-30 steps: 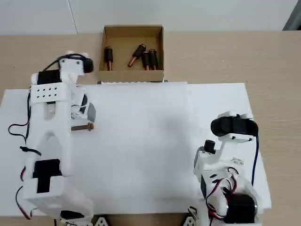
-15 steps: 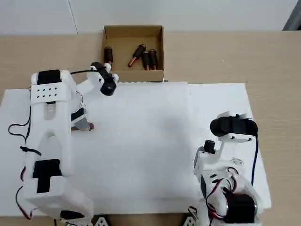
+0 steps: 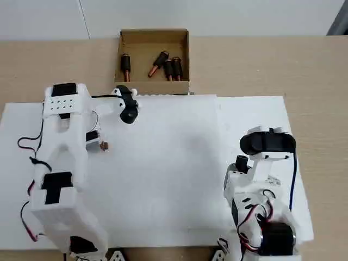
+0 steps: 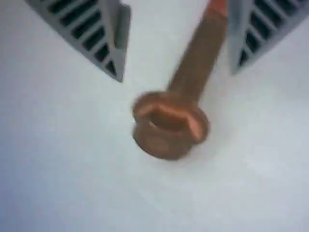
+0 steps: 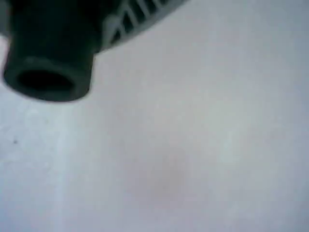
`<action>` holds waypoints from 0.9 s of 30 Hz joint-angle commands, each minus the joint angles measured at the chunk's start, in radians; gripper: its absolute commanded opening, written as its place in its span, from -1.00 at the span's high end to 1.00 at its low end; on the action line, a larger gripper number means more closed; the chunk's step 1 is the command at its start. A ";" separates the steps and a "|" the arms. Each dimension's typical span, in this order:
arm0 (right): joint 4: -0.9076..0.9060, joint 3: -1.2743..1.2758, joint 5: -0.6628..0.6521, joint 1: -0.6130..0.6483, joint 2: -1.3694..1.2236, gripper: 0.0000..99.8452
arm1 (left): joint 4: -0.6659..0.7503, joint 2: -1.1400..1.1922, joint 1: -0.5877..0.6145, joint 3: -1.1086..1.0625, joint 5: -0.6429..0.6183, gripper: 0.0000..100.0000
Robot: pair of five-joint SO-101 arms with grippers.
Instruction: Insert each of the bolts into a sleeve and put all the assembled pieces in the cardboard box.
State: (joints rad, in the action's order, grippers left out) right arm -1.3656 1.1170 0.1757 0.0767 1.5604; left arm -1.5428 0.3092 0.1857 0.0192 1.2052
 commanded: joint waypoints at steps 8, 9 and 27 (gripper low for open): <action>0.021 -0.006 -0.009 0.002 0.007 1.00 | 0.089 0.121 0.008 0.015 0.008 0.76; 0.021 -0.006 -0.009 0.002 0.007 1.00 | 0.087 0.127 0.005 0.015 0.008 0.80; 0.028 -0.014 -0.005 0.002 0.008 1.00 | -0.207 0.052 -0.123 0.251 -0.170 0.99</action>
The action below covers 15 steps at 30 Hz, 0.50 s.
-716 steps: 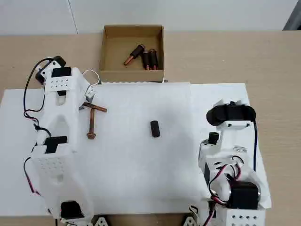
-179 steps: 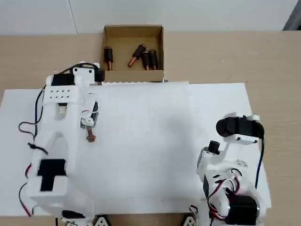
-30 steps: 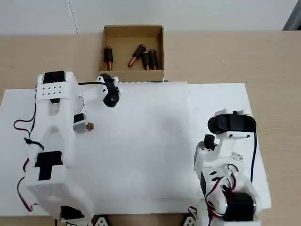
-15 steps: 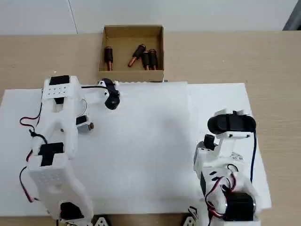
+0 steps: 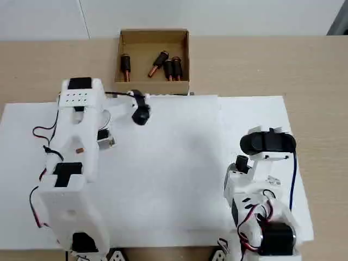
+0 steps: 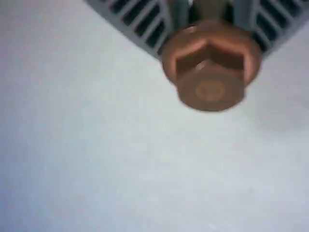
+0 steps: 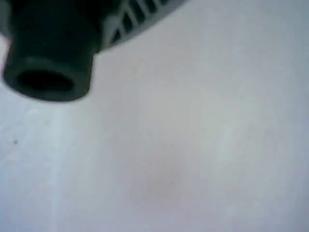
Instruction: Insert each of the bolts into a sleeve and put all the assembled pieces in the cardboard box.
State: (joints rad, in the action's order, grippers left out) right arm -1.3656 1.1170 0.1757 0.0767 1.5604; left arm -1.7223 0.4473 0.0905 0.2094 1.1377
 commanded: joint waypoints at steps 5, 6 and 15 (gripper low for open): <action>0.024 -0.037 -0.005 0.004 0.008 1.00 | -0.028 -0.242 -0.121 0.062 -0.299 0.99; 0.024 -0.037 -0.005 0.007 0.008 1.00 | -0.028 -0.267 -0.141 0.062 -0.330 0.99; 0.019 -0.037 -0.011 0.010 0.010 1.00 | -0.021 -0.488 -0.218 0.062 -0.506 0.99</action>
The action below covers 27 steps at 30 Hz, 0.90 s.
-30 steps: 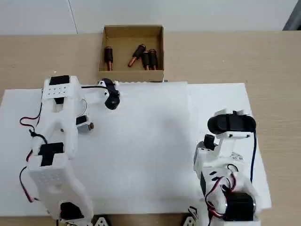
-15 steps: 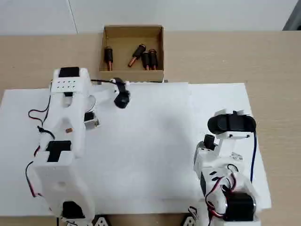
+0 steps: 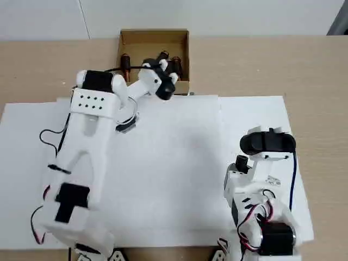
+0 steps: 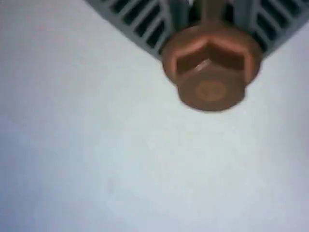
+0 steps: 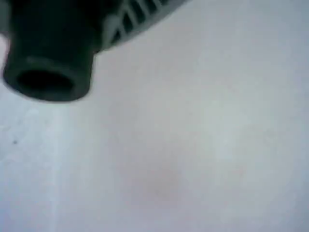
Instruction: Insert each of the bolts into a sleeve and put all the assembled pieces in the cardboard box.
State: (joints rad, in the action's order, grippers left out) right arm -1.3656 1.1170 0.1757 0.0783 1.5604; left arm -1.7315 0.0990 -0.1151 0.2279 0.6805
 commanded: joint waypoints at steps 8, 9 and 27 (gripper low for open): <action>0.019 -0.034 -0.011 0.008 0.010 1.00 | -0.005 -0.410 -0.087 0.041 -0.315 0.99; 0.019 -0.034 -0.011 0.010 0.010 1.00 | -0.002 -0.428 -0.097 0.041 -0.354 0.99; 0.179 0.044 -0.011 0.312 0.008 1.00 | 0.396 -1.212 -0.103 -0.728 -0.720 0.99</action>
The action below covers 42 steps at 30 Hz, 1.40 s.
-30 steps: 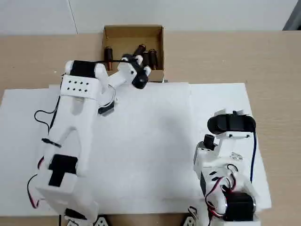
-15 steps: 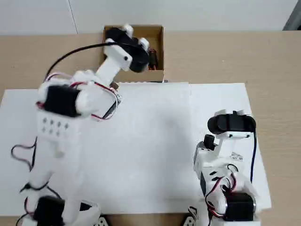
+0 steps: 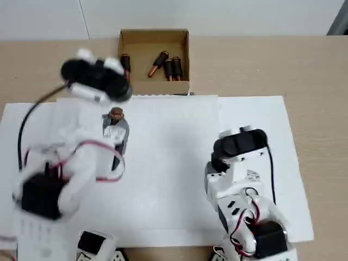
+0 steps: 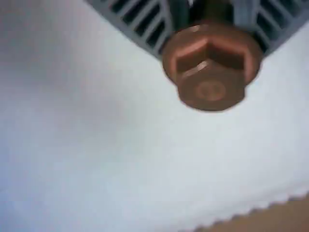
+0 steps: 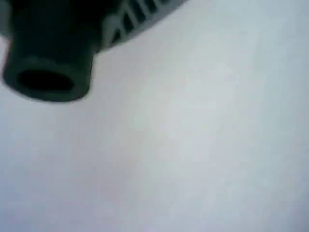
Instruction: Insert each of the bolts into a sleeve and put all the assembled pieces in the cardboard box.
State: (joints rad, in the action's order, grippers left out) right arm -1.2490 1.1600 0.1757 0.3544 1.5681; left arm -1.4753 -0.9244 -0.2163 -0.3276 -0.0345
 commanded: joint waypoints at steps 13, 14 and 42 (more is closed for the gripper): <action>0.400 0.180 -0.048 0.159 0.001 1.00 | 0.413 -0.701 0.106 -0.746 -0.170 0.99; 0.435 0.198 -0.061 0.170 0.001 1.00 | 0.423 -0.724 0.101 -0.769 -0.196 0.99; 0.941 0.485 -0.465 0.369 0.001 1.00 | 0.867 -0.893 0.015 -1.070 -0.647 0.99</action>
State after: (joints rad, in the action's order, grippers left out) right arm -0.3667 1.6433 -0.2585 0.7150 1.5604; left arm -0.6406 -1.8052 -0.1949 -1.4032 -0.6667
